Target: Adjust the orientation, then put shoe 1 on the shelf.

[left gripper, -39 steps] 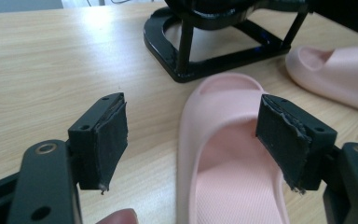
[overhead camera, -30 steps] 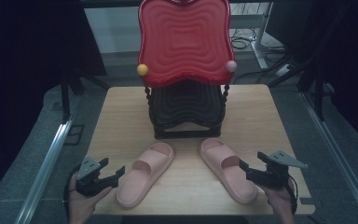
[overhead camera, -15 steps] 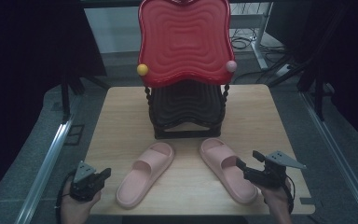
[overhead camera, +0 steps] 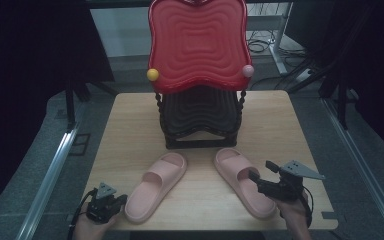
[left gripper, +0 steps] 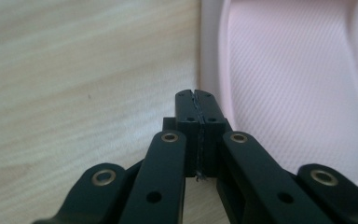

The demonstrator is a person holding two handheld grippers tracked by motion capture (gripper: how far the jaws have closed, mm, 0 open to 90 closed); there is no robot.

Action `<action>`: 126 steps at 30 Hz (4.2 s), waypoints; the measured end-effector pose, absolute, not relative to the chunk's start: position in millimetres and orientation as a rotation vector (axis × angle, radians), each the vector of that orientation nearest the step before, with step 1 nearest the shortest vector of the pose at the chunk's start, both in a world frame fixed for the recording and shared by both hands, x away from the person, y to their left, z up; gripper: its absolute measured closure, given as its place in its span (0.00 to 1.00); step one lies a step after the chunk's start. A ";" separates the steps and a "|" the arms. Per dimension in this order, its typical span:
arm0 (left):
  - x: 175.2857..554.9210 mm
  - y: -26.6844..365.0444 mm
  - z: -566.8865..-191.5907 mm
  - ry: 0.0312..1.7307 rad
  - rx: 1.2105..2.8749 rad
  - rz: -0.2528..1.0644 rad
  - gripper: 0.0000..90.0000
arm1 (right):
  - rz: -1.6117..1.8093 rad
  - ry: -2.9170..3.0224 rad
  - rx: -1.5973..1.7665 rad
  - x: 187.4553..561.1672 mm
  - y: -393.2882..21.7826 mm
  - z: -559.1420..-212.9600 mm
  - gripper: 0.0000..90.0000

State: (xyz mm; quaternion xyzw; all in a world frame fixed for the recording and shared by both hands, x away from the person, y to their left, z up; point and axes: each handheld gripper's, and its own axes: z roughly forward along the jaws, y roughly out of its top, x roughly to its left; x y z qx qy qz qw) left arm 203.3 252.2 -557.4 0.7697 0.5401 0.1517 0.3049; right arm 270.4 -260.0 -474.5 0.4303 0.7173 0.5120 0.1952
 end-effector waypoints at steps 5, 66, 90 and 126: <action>198.1 247.1 -553.1 1.399 2.057 0.401 1.00 | 1.445 2.006 1.182 268.3 -257.4 -469.8 0.25; 212.1 220.2 -519.6 1.179 1.753 0.455 0.21 | 1.308 2.194 1.050 251.0 -211.7 -491.6 0.28; 208.6 235.6 -517.5 1.206 1.669 0.413 0.20 | 1.343 2.384 0.957 269.3 -86.5 -518.1 0.55; 212.4 239.7 -525.3 1.239 1.659 0.383 0.20 | 1.358 2.334 1.168 312.3 -39.7 -547.1 0.91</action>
